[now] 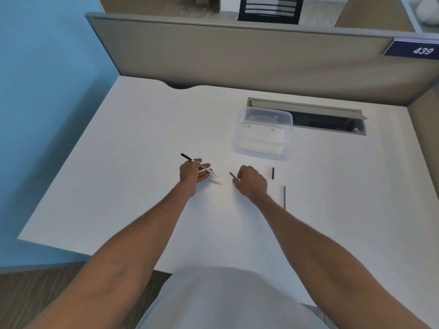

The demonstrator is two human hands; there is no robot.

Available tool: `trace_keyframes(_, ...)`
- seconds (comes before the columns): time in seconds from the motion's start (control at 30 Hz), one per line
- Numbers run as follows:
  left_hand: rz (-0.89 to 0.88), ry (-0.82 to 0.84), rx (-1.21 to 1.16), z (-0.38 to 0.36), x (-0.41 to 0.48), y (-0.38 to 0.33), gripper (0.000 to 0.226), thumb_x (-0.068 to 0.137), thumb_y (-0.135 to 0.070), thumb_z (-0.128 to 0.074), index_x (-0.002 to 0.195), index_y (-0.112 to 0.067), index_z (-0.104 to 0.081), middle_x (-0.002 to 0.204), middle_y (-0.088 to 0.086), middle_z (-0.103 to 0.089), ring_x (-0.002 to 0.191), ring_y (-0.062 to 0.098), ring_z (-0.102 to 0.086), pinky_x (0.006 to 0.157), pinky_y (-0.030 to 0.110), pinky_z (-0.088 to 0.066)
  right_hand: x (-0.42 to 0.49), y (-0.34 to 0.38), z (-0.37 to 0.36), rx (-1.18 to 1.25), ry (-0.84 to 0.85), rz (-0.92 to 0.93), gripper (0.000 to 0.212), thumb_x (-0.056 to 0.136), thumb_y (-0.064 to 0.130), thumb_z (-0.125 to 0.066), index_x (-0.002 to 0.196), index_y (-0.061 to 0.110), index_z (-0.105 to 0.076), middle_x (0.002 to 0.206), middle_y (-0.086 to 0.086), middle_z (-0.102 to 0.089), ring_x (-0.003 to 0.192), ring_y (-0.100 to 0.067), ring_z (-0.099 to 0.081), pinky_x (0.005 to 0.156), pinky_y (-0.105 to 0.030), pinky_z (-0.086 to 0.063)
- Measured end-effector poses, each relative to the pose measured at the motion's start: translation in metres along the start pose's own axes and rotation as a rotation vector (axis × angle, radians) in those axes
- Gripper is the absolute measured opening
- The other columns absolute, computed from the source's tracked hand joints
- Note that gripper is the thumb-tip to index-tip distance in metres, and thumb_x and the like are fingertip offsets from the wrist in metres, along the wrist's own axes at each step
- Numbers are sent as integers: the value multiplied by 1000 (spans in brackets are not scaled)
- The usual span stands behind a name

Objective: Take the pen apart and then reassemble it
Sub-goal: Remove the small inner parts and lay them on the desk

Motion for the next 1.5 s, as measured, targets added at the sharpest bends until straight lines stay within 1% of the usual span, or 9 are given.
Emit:
trace_keyframes(0.33,-21,-6,-23,-8,7,4,37,114,-7,-46,146,6,-60,137,29,-74,106,40,-74,113,50,-59,3,-8,4,85,-13,-80,23,101,13,-55,115,11,-74,123,-7,-78,117,-34,-72,99,-42,-59)
trace_keyframes(0.53,-68,20,-55,-27,5,0,29,113,-7,-49,135,6,-63,135,31,-74,106,42,-75,112,54,-59,32,-8,43,417,-91,-46,20,101,17,-67,110,6,-81,113,-12,-84,115,-30,-77,101,-43,-60)
trace_keyframes(0.63,-34,30,-68,-36,4,-3,18,113,-7,-49,123,-4,-63,134,31,-74,118,47,-76,112,53,-59,53,0,69,516,-195,-38,21,101,19,-69,111,6,-82,114,-11,-84,116,-30,-76,104,-46,-61)
trace_keyframes(0.8,4,23,-81,-46,10,-3,30,112,-6,-49,136,5,-64,132,31,-76,125,47,-75,111,51,-61,94,7,103,589,-364,-144,23,102,21,-61,110,9,-80,109,-6,-84,103,-28,-76,92,-43,-63)
trace_keyframes(0.97,10,36,-81,-50,17,-7,35,112,-8,-51,142,7,-62,130,30,-77,123,45,-77,105,48,-64,133,8,117,537,-284,-204,11,94,6,-63,86,11,-68,88,-6,-69,83,-27,-63,74,-33,-49)
trace_keyframes(1.1,-32,38,-66,-47,23,-16,17,113,-12,-57,126,-4,-64,131,28,-77,116,43,-78,85,34,-68,156,7,114,521,-227,-260,10,101,16,-70,104,8,-64,103,-11,-66,94,-29,-62,81,-36,-52)
trace_keyframes(1.23,-21,51,-70,-45,29,-21,15,112,-11,-55,123,-7,-64,132,27,-77,125,45,-76,102,43,-66,165,5,108,642,-212,-302,37,103,22,-67,127,-7,-72,130,-19,-78,120,-37,-76,109,-45,-63)
trace_keyframes(1.37,12,57,-68,-49,29,-16,16,113,-10,-52,123,-6,-64,133,28,-77,126,46,-75,111,48,-61,158,-1,109,672,-299,-258,10,99,9,-60,91,4,-64,118,-27,-81,90,-32,-71,79,-34,-54)
trace_keyframes(1.5,24,78,-58,-56,24,-6,17,112,-10,-52,124,-5,-64,134,28,-76,126,47,-75,112,50,-60,143,-13,112,699,-385,-194,16,98,4,-58,87,-2,-67,110,-30,-81,90,-35,-75,73,-37,-54)
Point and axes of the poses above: each hand's wrist, its own x-axis towards the middle knuckle, its own z-axis out of the back of the hand, y = z × x, the point moved 2 cm from there along x, towards the middle knuckle
